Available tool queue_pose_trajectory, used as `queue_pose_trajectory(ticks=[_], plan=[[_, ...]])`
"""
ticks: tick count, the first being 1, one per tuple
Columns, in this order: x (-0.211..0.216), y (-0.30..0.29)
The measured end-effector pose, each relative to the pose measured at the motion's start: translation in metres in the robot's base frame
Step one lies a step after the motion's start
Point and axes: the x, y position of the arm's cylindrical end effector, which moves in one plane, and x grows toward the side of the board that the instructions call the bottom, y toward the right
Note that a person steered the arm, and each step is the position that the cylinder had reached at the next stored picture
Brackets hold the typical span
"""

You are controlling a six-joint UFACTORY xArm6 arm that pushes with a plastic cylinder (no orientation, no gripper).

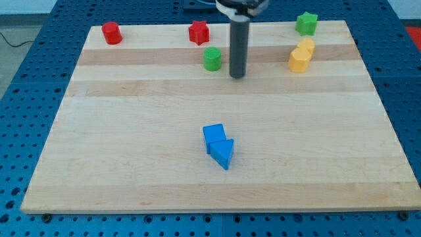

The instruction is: Push the yellow hexagon to the right of the green circle

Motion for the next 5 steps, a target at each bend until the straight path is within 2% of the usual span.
queue_pose_trajectory(ticks=[1, 2, 3, 4, 5], plan=[[0.036, 0.050], [0.034, 0.125], [0.001, 0.177], [-0.037, 0.183], [-0.051, 0.176]])
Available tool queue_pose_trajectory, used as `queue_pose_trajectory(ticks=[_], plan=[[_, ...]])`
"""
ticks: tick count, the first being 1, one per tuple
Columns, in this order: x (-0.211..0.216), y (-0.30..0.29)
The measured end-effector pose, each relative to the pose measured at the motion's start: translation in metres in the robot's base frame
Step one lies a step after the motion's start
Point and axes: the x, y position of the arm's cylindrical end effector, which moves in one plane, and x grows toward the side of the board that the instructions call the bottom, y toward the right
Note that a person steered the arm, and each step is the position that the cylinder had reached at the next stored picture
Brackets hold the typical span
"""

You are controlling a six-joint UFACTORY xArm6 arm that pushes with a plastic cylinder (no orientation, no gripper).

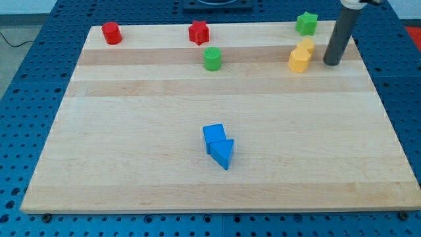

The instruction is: Push the yellow hexagon to the right of the green circle

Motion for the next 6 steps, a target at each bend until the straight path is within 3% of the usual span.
queue_pose_trajectory(ticks=[3, 6], plan=[[0.025, -0.108], [0.001, -0.099]])
